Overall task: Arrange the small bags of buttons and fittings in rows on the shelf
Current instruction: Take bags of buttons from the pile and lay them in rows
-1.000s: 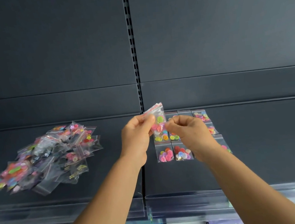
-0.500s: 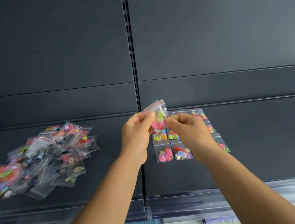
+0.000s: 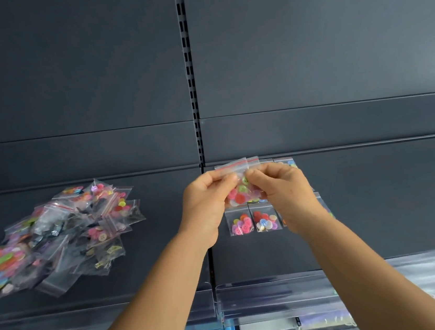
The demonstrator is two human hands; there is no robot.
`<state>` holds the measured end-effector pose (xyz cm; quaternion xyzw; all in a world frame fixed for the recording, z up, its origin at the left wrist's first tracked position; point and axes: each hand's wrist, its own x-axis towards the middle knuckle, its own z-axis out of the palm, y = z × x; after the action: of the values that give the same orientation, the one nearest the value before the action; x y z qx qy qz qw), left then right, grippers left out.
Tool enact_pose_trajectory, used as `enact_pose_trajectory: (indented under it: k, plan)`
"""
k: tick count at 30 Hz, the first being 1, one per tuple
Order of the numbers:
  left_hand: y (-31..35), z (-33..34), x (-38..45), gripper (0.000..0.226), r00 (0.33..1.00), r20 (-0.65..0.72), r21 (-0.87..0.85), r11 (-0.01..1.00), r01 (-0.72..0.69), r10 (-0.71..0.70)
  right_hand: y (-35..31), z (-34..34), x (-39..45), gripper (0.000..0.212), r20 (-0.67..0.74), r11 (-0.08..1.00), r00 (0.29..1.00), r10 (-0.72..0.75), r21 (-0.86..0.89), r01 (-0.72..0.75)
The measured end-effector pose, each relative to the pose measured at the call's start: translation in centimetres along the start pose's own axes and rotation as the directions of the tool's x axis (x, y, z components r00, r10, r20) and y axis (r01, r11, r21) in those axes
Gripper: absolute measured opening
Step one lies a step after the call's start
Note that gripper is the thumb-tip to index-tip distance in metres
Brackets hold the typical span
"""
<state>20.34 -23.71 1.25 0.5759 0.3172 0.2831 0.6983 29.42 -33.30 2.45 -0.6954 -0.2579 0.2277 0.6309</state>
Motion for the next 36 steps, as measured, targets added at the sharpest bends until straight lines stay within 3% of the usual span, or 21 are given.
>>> enact_pose_trajectory:
  k: [4,11,15,20,22,25,27,31,36]
  plan:
    - [-0.8,-0.1,-0.7,0.005,0.999,-0.033,0.018,0.999,0.042,-0.042,0.6,-1.1,-0.8,0.023,-0.083,0.997,0.994,0.069,0.052,-0.065]
    - [-3.3,0.1,-3.0,0.01,1.0,-0.02,0.267,0.963,0.026,-0.021,2.4,-3.3,-3.0,0.009,-0.087,0.969,0.988,0.128,-0.199,-0.143]
    - [-5.2,0.2,-4.3,0.015,1.0,0.013,0.452,0.892,-0.022,0.018,4.4,-4.3,-3.9,0.01,-0.112,0.926,0.98,0.164,-0.325,-0.192]
    - [-6.0,0.2,-4.9,0.025,0.996,0.017,0.678,0.732,-0.074,0.084,6.1,-3.7,-4.2,0.022,-0.075,0.878,0.983,0.166,-0.443,-0.182]
    - [-5.8,0.0,-5.2,0.031,0.993,0.033,0.763,0.639,-0.098,0.112,6.4,-3.5,-4.4,0.026,-0.063,0.819,0.99,0.128,-0.556,-0.142]
    - [-5.8,-0.4,-5.5,0.041,0.967,0.106,0.898,0.396,-0.193,0.232,6.6,-3.7,-5.1,0.03,-0.033,0.629,0.999,-0.024,-0.777,-0.011]
    - [-5.8,-0.4,-6.0,0.039,0.948,0.178,0.914,0.313,-0.259,0.266,6.4,-3.9,-5.4,0.028,0.058,0.585,0.993,-0.099,-0.804,0.105]
    - [-6.3,-0.6,-6.6,0.033,0.924,0.322,0.897,0.246,-0.367,0.205,6.8,-4.1,-5.6,0.009,0.32,0.547,0.932,-0.17,-0.756,0.359]
    - [-6.5,-1.2,-6.5,0.029,0.894,0.425,0.851,0.274,-0.448,0.14,7.2,-4.0,-5.8,0.01,0.323,0.574,0.932,-0.166,-0.737,0.358]
